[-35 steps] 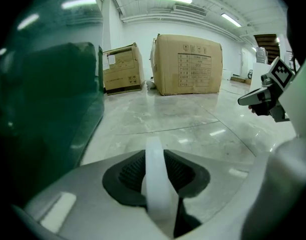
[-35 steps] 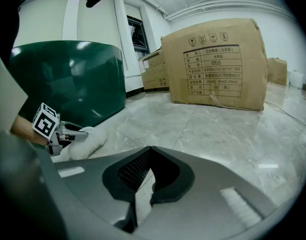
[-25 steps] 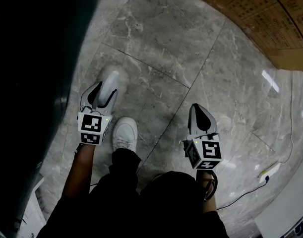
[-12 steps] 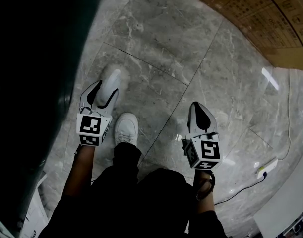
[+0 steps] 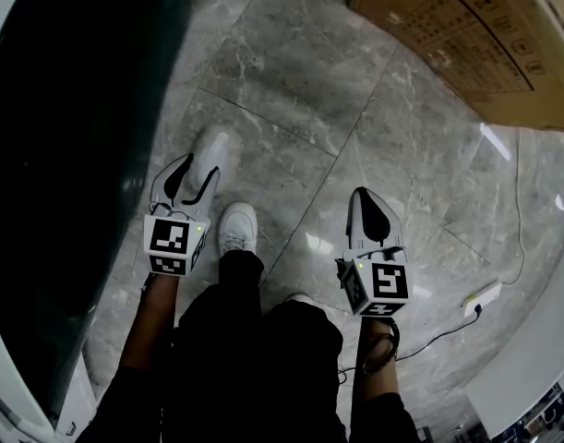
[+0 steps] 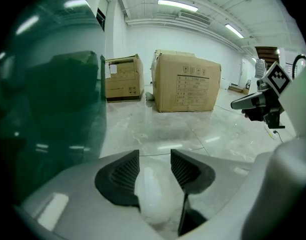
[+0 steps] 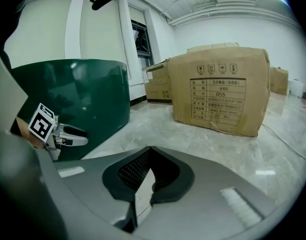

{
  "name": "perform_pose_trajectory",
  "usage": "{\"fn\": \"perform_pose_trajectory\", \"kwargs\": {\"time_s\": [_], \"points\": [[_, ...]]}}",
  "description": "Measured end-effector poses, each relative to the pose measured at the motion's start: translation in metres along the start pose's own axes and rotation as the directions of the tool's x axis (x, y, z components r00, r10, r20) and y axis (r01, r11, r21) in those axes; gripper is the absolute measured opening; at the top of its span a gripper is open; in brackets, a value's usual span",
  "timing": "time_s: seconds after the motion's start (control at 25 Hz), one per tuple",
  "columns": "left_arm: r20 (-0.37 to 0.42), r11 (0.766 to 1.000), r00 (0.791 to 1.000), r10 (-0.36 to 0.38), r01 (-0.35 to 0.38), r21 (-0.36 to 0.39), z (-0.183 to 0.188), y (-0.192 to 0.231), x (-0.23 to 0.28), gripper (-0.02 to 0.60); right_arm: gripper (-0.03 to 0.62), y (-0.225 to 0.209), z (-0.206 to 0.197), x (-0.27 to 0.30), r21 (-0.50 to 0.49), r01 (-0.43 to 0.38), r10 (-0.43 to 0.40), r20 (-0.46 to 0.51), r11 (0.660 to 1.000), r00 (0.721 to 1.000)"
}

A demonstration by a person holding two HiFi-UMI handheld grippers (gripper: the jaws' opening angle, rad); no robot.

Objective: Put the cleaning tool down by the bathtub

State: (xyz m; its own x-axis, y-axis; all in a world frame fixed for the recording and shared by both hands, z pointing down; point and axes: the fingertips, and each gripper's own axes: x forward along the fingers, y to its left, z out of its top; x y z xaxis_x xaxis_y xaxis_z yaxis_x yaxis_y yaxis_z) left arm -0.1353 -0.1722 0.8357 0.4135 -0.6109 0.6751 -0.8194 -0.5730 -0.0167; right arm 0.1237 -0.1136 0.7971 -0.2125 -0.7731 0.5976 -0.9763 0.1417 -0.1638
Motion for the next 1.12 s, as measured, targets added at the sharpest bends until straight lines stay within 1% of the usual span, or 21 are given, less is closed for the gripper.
{"fn": "perform_pose_trajectory", "kwargs": {"time_s": [0.12, 0.2, 0.28, 0.44, 0.6, 0.76, 0.88, 1.12], "points": [[-0.011, 1.000, 1.000, -0.009, 0.009, 0.013, 0.018, 0.000, -0.014, 0.180, 0.015, 0.004, 0.023, -0.012, 0.003, 0.004, -0.004, -0.002, 1.000, 1.000], [-0.017, 1.000, 1.000, -0.015, 0.016, 0.024, 0.030, 0.001, -0.025, 0.135, 0.015, 0.010, 0.037, -0.020, 0.007, 0.002, -0.002, -0.003, 1.000, 1.000], [-0.025, 0.999, 1.000, -0.018, 0.019, 0.027, 0.041, 0.002, -0.037, 0.114, 0.015, 0.016, 0.051, -0.029, 0.009, 0.000, 0.000, -0.007, 1.000, 1.000], [-0.030, 1.000, 0.999, -0.015, 0.015, 0.002, 0.066, 0.007, -0.063, 0.072, 0.015, 0.028, 0.080, -0.048, 0.013, -0.002, 0.003, -0.019, 1.000, 1.000], [-0.034, 1.000, 0.999, -0.011, 0.011, -0.006, 0.089, 0.008, -0.093, 0.054, 0.015, 0.040, 0.108, -0.075, 0.011, -0.003, 0.003, -0.031, 1.000, 1.000], [-0.019, 1.000, 1.000, 0.009, -0.009, -0.015, 0.119, 0.009, -0.116, 0.044, 0.015, 0.042, 0.138, -0.100, 0.021, 0.009, -0.008, -0.033, 1.000, 0.999], [-0.012, 1.000, 1.000, -0.002, 0.001, -0.018, 0.143, 0.007, -0.129, 0.041, 0.015, 0.046, 0.162, -0.114, 0.015, 0.016, -0.015, -0.032, 1.000, 0.999], [0.007, 1.000, 1.000, -0.019, 0.019, 0.007, 0.184, 0.007, -0.154, 0.027, 0.015, 0.059, 0.202, -0.136, 0.004, 0.013, -0.013, -0.020, 1.000, 1.000]]}}
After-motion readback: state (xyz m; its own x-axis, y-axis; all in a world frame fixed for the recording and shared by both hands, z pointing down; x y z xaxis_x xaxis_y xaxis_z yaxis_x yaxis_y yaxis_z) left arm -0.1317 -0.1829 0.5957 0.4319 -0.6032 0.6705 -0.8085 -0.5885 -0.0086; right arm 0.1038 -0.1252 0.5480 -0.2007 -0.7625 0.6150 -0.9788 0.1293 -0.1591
